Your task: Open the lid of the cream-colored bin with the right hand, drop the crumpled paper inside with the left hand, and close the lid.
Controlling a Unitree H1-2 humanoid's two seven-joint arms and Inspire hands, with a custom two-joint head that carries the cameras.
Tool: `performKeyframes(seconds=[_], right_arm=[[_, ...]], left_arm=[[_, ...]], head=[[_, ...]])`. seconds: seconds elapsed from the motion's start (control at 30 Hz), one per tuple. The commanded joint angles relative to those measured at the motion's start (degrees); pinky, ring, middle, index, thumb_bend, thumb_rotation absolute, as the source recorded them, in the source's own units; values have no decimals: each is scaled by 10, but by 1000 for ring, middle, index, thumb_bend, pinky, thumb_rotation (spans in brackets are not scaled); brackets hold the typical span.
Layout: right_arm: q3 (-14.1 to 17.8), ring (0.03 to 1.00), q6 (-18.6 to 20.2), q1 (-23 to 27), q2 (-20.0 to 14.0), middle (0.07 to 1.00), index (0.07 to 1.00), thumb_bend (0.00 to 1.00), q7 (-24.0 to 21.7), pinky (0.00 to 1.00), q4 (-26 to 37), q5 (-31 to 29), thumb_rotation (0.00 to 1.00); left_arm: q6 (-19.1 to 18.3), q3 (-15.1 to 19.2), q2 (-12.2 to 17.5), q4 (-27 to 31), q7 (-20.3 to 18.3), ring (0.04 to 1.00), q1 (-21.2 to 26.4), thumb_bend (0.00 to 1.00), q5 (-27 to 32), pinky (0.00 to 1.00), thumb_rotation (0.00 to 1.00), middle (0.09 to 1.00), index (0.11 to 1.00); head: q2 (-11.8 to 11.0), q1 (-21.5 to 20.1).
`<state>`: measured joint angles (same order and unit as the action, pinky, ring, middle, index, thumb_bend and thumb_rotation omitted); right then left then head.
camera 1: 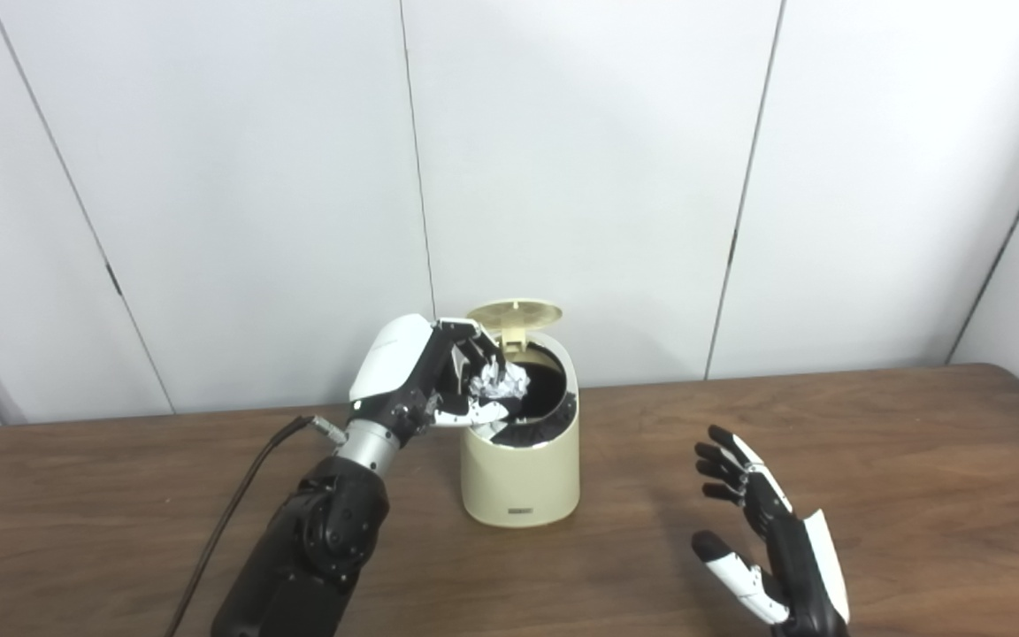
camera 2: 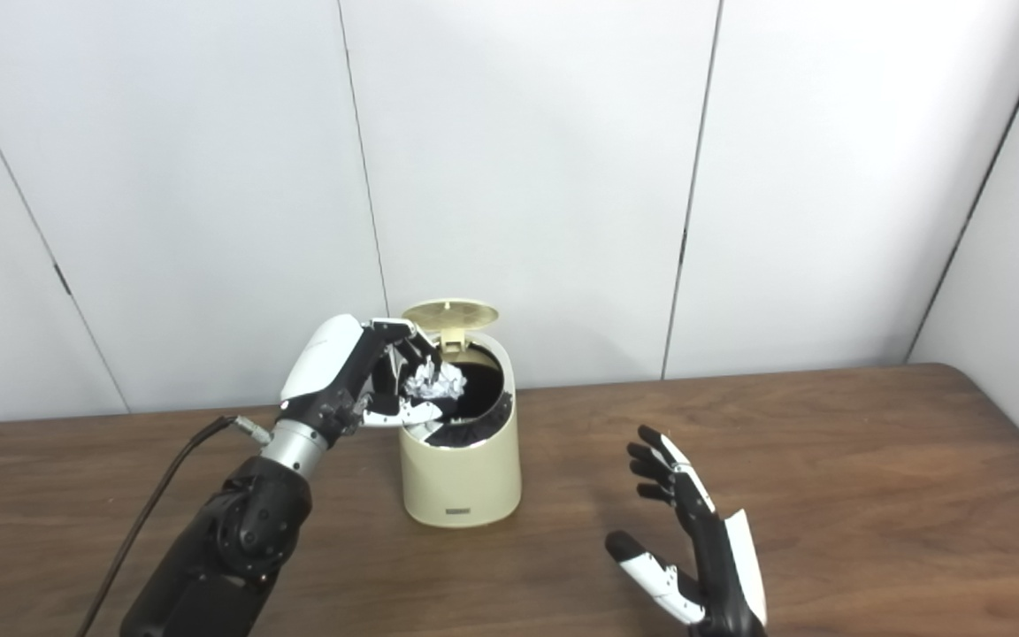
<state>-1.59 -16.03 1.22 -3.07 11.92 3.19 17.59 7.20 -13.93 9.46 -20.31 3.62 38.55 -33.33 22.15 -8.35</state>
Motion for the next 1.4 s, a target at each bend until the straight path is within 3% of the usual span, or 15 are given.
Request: performKeyframes(seconds=[0.0, 0.1, 0.3, 0.33, 0.37, 0.4, 0.47, 1.37], right_arm=[[-14, 803, -20, -8, 23, 824, 869, 832, 4, 723, -21, 3, 827], [-14, 803, -24, -7, 22, 825, 869, 829, 5, 722, -22, 3, 825], [-14, 807, -19, -9, 22, 828, 871, 836, 3, 733, -19, 2, 829], [-14, 802, -20, -9, 22, 828, 870, 837, 3, 732, -20, 1, 825], [-14, 801, -20, -9, 22, 826, 870, 838, 3, 731, -20, 0, 825], [-14, 801, -20, -9, 22, 825, 872, 840, 2, 732, -20, 0, 827], [-14, 806, -17, -9, 23, 826, 875, 847, 2, 739, -19, 0, 831], [-14, 811, -15, -8, 23, 831, 877, 892, 5, 728, -20, 5, 850]], left_arm=[[8, -1, -1, 18, 2, 368, 27, 525, 3, 311, 0, 472, 491], [6, -3, 1, 21, -2, 375, 26, 521, 2, 306, 65, 453, 483], [-3, -3, 1, 28, -7, 400, 23, 521, -2, 335, 73, 470, 485], [-3, -3, 1, 28, -7, 401, 23, 755, -2, 338, 125, 471, 490], [-2, -3, 2, 28, -7, 403, 23, 876, -1, 340, 155, 472, 493], [3, -4, 2, 26, -5, 407, 24, 950, -1, 344, 172, 475, 499], [5, -4, 3, 27, -7, 413, 24, 988, 1, 353, 177, 478, 504], [21, -13, 16, 53, 2, 613, 15, 1000, -26, 525, 329, 665, 689]], head=[[-1, -1], [0, 0], [2, 1], [2, 1], [2, 1], [2, 1], [2, 1], [3, 1]])
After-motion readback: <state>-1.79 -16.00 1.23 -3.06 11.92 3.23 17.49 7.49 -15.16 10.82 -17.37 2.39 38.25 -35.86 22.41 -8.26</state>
